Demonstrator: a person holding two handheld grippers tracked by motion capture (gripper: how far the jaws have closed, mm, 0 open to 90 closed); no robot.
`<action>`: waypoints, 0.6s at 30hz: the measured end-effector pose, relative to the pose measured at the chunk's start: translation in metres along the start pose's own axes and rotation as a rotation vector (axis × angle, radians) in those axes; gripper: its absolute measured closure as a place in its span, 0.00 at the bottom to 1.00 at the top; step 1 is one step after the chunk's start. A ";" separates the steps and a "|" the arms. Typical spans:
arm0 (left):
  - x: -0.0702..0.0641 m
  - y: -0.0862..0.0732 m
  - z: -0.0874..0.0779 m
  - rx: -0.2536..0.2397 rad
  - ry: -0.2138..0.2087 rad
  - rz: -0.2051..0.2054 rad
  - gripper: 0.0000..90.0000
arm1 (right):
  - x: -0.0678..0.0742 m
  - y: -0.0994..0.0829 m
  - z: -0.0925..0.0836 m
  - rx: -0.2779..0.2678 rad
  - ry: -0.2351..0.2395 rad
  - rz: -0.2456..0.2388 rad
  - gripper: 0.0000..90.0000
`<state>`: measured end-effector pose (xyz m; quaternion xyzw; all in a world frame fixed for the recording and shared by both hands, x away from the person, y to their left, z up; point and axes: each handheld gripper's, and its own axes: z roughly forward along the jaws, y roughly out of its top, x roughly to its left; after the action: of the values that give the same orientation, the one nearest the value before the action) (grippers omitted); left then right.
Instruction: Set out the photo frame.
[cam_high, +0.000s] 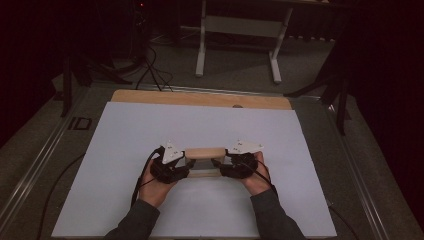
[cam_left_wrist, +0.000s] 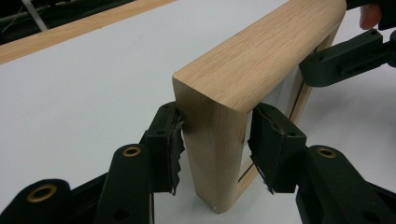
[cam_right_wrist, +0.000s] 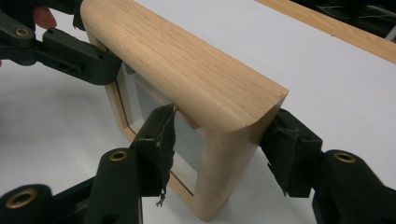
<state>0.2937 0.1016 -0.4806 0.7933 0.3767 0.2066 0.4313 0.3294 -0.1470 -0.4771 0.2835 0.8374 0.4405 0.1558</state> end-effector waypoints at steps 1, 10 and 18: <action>0.001 0.000 0.000 0.000 0.001 0.000 0.60 | 0.000 0.000 0.000 0.000 0.000 -0.002 0.51; 0.005 -0.001 -0.001 -0.004 0.010 -0.009 0.60 | 0.002 0.002 0.003 0.000 -0.004 0.008 0.52; 0.009 -0.001 -0.001 -0.004 0.021 -0.016 0.59 | 0.003 0.004 0.007 -0.005 -0.009 0.013 0.52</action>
<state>0.2980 0.1096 -0.4806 0.7872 0.3870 0.2124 0.4306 0.3316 -0.1385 -0.4780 0.2907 0.8338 0.4422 0.1573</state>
